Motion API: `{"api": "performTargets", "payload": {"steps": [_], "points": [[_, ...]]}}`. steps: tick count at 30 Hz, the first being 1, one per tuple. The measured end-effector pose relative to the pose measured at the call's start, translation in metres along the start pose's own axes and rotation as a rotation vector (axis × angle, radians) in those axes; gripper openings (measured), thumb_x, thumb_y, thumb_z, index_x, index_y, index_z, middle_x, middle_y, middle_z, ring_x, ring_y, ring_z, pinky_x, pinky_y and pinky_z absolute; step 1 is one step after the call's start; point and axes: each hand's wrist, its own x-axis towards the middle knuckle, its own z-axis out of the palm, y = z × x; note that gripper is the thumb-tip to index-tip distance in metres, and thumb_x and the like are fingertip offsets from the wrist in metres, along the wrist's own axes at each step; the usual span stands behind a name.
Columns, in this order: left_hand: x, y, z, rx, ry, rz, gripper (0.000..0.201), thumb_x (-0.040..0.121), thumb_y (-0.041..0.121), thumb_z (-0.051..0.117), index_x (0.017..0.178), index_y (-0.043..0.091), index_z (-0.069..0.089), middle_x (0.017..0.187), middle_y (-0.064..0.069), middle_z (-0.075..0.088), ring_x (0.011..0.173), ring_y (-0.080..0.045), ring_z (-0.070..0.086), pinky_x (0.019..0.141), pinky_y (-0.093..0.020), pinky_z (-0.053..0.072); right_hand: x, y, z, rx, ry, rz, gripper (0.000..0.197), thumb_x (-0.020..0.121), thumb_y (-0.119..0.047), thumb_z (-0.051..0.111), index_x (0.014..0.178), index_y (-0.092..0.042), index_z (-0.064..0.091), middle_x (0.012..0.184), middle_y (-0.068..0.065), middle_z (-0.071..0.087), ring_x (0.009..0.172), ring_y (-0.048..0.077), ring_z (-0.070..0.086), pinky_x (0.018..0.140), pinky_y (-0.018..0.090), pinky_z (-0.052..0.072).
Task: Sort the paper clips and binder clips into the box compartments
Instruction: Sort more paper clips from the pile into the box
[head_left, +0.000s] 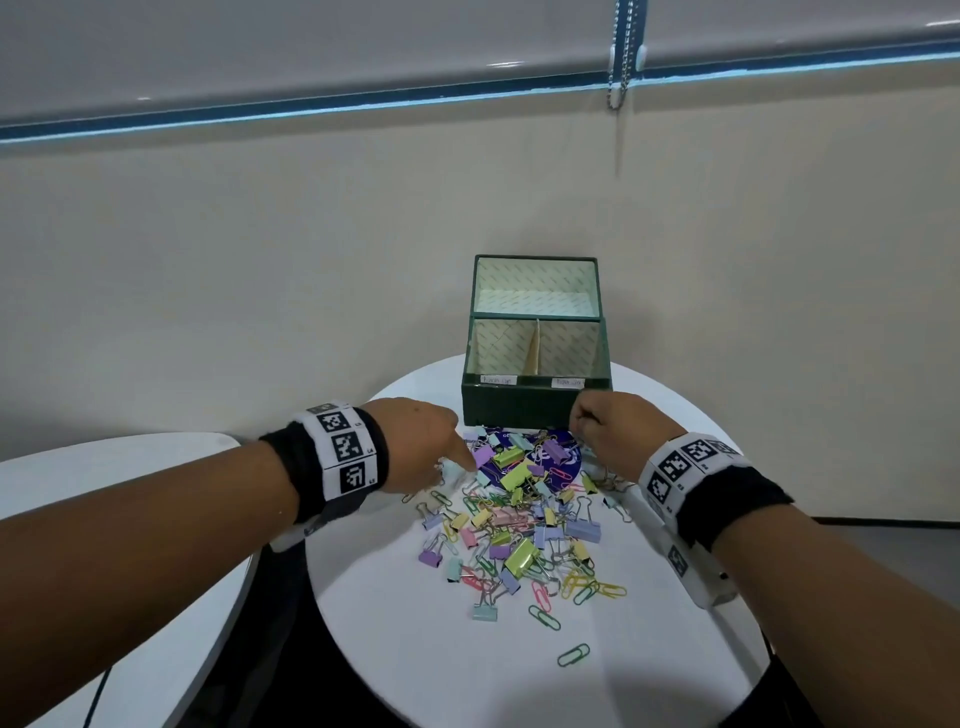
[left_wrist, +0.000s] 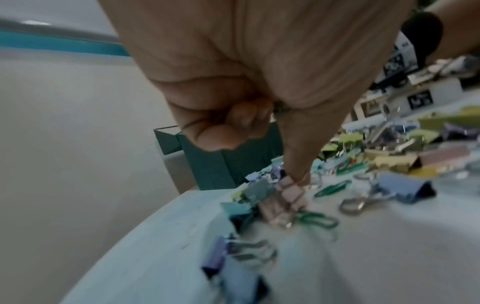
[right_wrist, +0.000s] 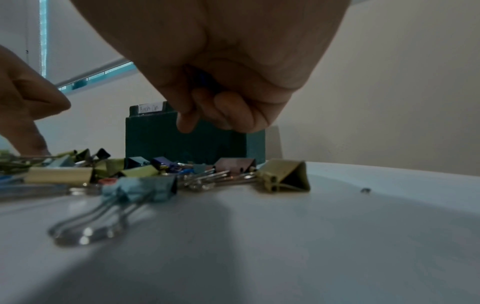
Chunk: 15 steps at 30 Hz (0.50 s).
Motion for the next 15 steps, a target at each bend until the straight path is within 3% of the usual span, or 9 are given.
{"api": "performTargets", "payload": {"steps": [5,10,12,15], "points": [[0.005,-0.002,0.005,0.094,0.018,0.105,0.030,0.097,0.037,0.053,0.125,0.043,0.063,0.090,0.012,0.037,0.088,-0.014,0.055,0.067,-0.025,0.036,0.001,0.000,0.001,-0.069,-0.006,0.002,0.018,0.096,-0.018,0.049,0.080,-0.022,0.058,0.079,-0.002,0.065,0.075,0.017,0.061,0.064,0.026,0.048],[0.011,0.001,0.006,0.126,0.020,0.128,0.020,0.095,0.038,0.053,0.106,0.035,0.070,0.088,0.011,0.039,0.084,-0.015,0.055,0.066,-0.026,0.039,0.001,-0.001,0.001,-0.104,-0.067,0.013,0.012,0.088,-0.019,0.058,0.080,-0.025,0.064,0.081,-0.007,0.066,0.080,0.016,0.063,0.067,0.024,0.050],[0.013,0.000,0.001,0.013,0.042,0.079,0.017,0.092,0.034,0.054,0.100,0.033,0.069,0.093,0.012,0.049,0.084,-0.012,0.055,0.070,-0.025,0.043,0.000,-0.002,0.003,-0.087,-0.134,0.024,0.007,0.087,-0.025,0.067,0.080,-0.025,0.069,0.082,-0.007,0.068,0.081,0.014,0.064,0.068,0.024,0.052],[0.022,-0.006,-0.018,-0.324,0.143,0.007,0.007,0.092,0.034,0.061,0.090,0.031,0.067,0.096,0.016,0.062,0.090,-0.005,0.060,0.087,-0.026,0.048,0.001,-0.002,0.006,-0.115,-0.192,0.024,0.012,0.085,-0.033,0.074,0.078,-0.024,0.072,0.085,-0.005,0.071,0.081,0.014,0.066,0.073,0.029,0.056]]}}
